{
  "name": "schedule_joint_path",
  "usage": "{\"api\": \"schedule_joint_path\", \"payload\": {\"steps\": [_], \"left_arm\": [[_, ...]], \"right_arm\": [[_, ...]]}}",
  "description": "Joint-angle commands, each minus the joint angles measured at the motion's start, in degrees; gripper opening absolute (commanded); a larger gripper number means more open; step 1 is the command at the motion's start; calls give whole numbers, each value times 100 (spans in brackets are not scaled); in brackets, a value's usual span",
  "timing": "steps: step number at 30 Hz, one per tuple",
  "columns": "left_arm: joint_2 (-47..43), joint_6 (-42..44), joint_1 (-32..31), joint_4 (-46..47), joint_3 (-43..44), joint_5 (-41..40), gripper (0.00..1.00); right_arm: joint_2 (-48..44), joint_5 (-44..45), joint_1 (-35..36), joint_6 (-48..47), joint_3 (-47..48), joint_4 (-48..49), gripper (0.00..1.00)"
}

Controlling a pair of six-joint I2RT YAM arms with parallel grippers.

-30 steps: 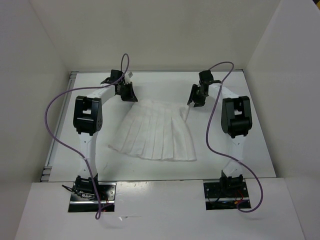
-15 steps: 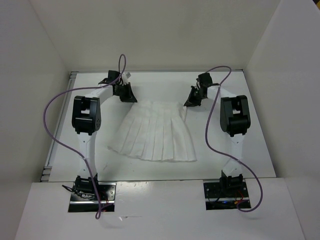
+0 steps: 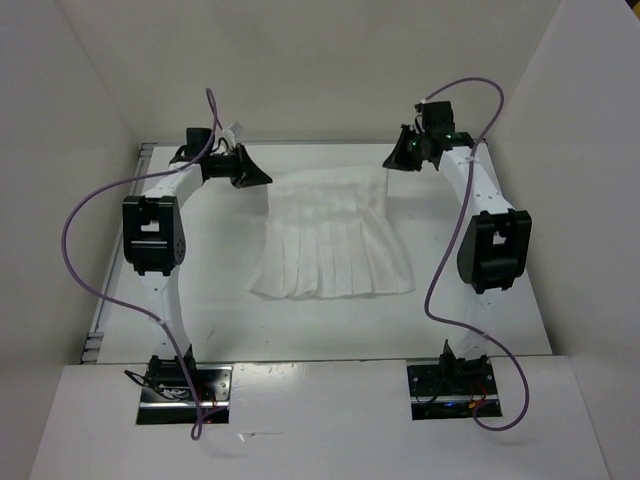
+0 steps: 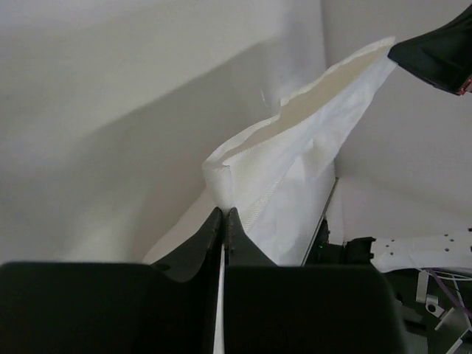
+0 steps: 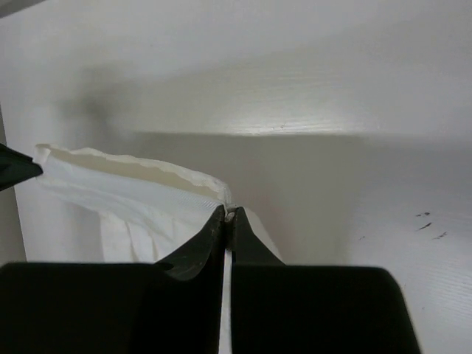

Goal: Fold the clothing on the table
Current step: Fold the skirt

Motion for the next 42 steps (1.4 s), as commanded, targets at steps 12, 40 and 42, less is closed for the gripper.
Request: {"api": "schedule_joint_path", "payload": {"steps": [12,40,42], "left_arm": [[-1616,-387,125,-319,3392,1005,0],[-4024,256,327,-1313,-220,-613,0],[-4155,546,327,-1603,-334,-127,0]], "right_arm": [[-1827,129,-57,-943,2843,-1042,0],[-4264,3941,426,-240,-654,-1359,0],[-4533,3246,478,-352,-821,-1168,0]]}}
